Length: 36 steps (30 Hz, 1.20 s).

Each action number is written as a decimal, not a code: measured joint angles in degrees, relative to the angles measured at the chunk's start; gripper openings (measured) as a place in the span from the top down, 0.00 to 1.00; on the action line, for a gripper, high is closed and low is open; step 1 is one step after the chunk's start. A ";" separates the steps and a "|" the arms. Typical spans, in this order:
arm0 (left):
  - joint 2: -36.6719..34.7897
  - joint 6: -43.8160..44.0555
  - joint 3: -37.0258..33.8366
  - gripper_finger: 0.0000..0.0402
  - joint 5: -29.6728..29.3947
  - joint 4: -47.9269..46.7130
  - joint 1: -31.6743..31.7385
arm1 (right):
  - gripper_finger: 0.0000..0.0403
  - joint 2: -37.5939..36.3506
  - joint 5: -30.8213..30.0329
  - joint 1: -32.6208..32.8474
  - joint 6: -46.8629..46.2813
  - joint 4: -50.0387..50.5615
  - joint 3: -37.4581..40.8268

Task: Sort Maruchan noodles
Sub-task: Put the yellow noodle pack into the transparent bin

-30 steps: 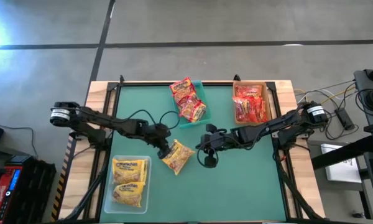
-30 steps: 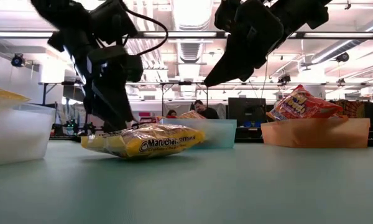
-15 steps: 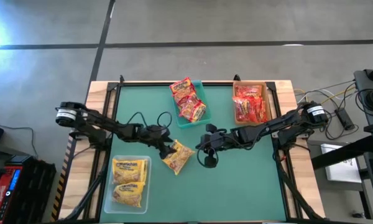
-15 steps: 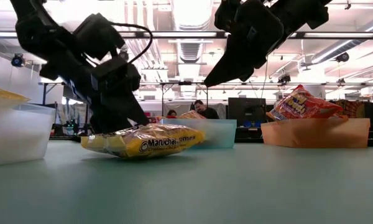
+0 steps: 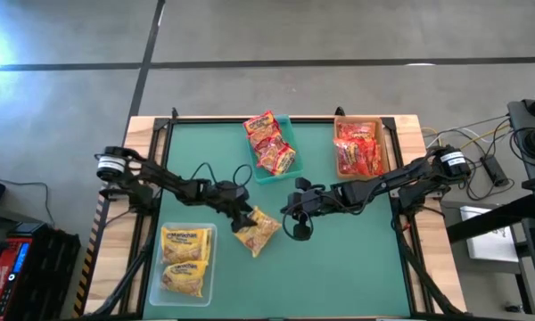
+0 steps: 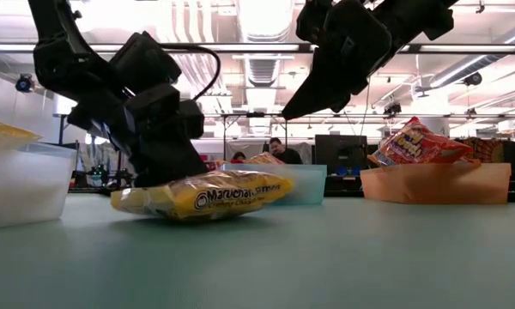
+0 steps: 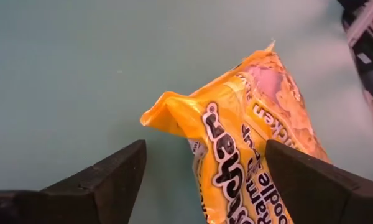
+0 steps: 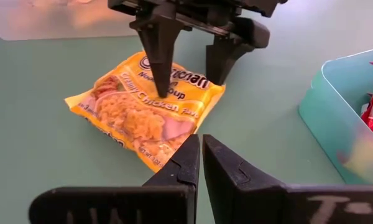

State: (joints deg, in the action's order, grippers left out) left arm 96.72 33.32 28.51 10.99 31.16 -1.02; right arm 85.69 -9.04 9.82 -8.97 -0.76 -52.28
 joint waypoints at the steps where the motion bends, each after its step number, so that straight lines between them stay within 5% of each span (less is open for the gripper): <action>1: 0.21 0.01 0.00 0.24 0.67 0.32 -0.01 | 0.97 0.00 0.00 0.00 0.00 0.01 0.00; 7: 0.53 0.69 0.23 0.44 3.76 0.30 -0.51 | 0.97 0.00 0.00 0.00 0.00 0.01 0.00; 17: 0.62 0.36 1.71 0.94 9.96 -0.44 -0.68 | 0.97 0.00 0.00 0.00 0.00 0.01 0.01; 28: -2.21 3.47 1.95 0.99 16.50 1.79 -0.70 | 0.97 0.00 0.00 0.02 0.00 0.01 -0.01; 36: -12.44 3.22 1.99 1.00 18.09 -6.42 -0.70 | 0.97 0.00 0.00 0.02 0.00 0.03 -0.01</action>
State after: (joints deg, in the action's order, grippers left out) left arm 84.28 36.54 30.51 29.09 24.75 -1.72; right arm 85.69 -9.04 9.85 -8.97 -0.73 -52.29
